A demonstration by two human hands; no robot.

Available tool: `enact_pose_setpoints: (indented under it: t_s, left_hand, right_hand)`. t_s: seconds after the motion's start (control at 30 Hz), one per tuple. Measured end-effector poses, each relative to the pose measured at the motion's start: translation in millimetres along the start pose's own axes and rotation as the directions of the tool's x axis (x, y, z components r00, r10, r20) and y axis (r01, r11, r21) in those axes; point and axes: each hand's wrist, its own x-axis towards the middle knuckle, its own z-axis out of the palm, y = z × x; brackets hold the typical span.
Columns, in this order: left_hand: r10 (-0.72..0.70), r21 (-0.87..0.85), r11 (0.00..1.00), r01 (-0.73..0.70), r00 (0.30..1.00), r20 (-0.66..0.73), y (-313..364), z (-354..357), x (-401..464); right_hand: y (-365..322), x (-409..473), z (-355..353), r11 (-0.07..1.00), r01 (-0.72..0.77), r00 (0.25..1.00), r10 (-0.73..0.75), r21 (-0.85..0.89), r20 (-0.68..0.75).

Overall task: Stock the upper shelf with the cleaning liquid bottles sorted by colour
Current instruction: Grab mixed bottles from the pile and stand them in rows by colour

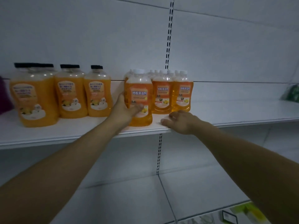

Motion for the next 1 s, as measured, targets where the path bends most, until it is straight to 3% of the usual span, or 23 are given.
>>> enact_pose_setpoints:
  t_s: [0.13,0.43,1.0]
  left_hand:
    - [-0.08,0.09,0.993,0.079,0.997,0.015,3,8,1]
    - [-0.118,0.21,0.968,0.139,0.987,-0.107,3,35,13]
    - [-0.21,0.333,0.919,0.211,0.977,-0.039,7,30,22]
  right_hand:
    - [14,21,4,0.994,0.098,0.993,-0.095,-0.052,0.073]
    - [24,20,11,0.985,0.137,0.991,-0.135,-0.104,0.024]
    - [23,18,12,0.99,0.124,0.992,-0.125,-0.073,-0.017]
